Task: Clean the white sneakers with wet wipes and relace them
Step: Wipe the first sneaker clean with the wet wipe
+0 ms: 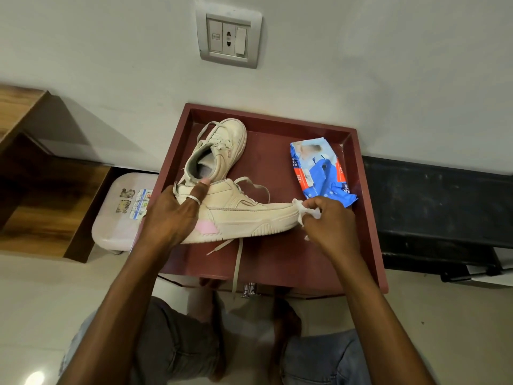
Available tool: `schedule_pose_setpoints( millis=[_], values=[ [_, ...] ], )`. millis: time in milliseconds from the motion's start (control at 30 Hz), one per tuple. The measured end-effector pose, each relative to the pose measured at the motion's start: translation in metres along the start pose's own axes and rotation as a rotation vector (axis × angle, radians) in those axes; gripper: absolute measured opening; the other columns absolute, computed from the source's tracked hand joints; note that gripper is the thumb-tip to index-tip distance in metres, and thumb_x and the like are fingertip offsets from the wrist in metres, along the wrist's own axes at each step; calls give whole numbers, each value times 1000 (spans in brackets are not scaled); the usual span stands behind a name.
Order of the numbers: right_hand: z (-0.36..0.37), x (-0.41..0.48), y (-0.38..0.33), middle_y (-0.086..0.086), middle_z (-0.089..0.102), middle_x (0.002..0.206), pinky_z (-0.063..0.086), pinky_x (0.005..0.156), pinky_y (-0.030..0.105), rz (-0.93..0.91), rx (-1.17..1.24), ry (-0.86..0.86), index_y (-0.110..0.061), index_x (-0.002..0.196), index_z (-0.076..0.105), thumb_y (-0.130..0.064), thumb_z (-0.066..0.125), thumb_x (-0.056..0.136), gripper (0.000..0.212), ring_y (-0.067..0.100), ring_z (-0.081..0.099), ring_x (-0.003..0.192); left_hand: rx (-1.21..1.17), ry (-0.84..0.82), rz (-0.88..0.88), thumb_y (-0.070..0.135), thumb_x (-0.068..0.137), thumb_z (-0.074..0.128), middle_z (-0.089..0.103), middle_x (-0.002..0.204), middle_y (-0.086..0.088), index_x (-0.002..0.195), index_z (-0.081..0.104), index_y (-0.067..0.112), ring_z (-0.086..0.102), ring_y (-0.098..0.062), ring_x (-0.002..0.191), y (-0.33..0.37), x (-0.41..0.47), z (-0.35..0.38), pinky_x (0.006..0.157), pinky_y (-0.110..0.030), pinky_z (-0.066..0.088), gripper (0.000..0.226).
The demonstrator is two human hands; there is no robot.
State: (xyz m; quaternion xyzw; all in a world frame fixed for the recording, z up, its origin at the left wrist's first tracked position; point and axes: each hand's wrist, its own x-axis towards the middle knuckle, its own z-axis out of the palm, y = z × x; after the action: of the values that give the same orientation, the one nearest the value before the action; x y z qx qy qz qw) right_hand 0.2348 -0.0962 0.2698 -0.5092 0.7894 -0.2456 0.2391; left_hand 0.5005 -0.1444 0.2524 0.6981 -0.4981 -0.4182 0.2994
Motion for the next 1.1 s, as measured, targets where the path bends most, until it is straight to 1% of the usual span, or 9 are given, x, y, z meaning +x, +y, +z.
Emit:
schedule_pose_setpoints(
  millis=[33, 100, 233, 367, 500, 633, 833, 967, 1100],
  values=[
    [-1, -9, -5, -15, 62, 77, 46, 53, 7, -21, 7, 8, -23, 102, 70, -8, 63, 86, 23, -3, 59, 52, 4, 6, -7, 74, 89, 52, 73, 96, 12, 107, 70, 30, 66, -12, 90, -1, 1, 0, 67, -28, 43, 50],
    [0, -25, -15, -13, 65, 72, 41, 56, 3, -82, -5, 8, -22, 97, 71, -9, 65, 83, 20, -3, 61, 56, 10, 9, -20, 76, 88, 51, 73, 97, 10, 106, 70, 30, 66, -16, 92, -3, 4, 0, 72, -31, 46, 53],
    [6, -22, -15, -7, 71, 84, 56, 69, 29, -90, 51, 51, -23, 96, 72, -11, 67, 81, 21, 17, 69, 69, 24, -11, -38, 79, 86, 50, 72, 98, 12, 109, 70, 31, 65, -13, 91, -5, 6, -1, 69, -30, 44, 57],
    [4, 1, -3, -11, 65, 78, 61, 65, 36, 23, 118, 49, -19, 98, 75, -7, 64, 85, 20, 10, 67, 63, 37, -54, -15, 85, 80, 49, 75, 97, 12, 107, 71, 34, 69, -16, 91, -5, 7, -4, 75, -33, 49, 62],
    [11, 21, 8, -6, 71, 77, 61, 66, 38, 86, 162, -12, -21, 91, 76, -4, 58, 86, 25, 16, 69, 65, 33, -95, 40, 80, 85, 52, 77, 95, 14, 107, 72, 35, 71, -12, 92, -5, 7, -6, 82, -34, 53, 53],
    [20, 26, 15, -5, 73, 79, 60, 65, 31, 143, 234, -68, -22, 94, 77, 1, 53, 84, 34, 18, 70, 73, 50, -89, 48, 92, 74, 50, 75, 100, 15, 111, 68, 38, 71, -13, 96, -8, 11, -8, 93, -43, 55, 68],
    [24, 29, 19, 0, 74, 80, 59, 66, 33, 177, 239, -141, -21, 94, 78, 3, 52, 80, 37, 18, 69, 72, 48, -78, 31, 95, 70, 48, 76, 98, 13, 106, 68, 34, 71, -14, 93, -7, 5, -8, 91, -45, 56, 74],
    [7, 17, 8, -8, 68, 80, 50, 59, 23, 76, 100, -69, -22, 92, 75, -5, 61, 85, 23, 12, 64, 69, 27, -33, 27, 87, 78, 51, 75, 96, 13, 105, 66, 33, 70, -12, 91, -3, 2, -6, 84, -38, 55, 62],
    [-1, -19, -18, -2, 72, 99, 53, 74, 29, -98, -113, -6, -20, 98, 73, -3, 60, 82, 26, 19, 66, 87, 2, -30, 34, 81, 83, 53, 74, 100, 13, 108, 66, 33, 69, -12, 93, -2, 0, -3, 79, -34, 53, 55]
  ],
)
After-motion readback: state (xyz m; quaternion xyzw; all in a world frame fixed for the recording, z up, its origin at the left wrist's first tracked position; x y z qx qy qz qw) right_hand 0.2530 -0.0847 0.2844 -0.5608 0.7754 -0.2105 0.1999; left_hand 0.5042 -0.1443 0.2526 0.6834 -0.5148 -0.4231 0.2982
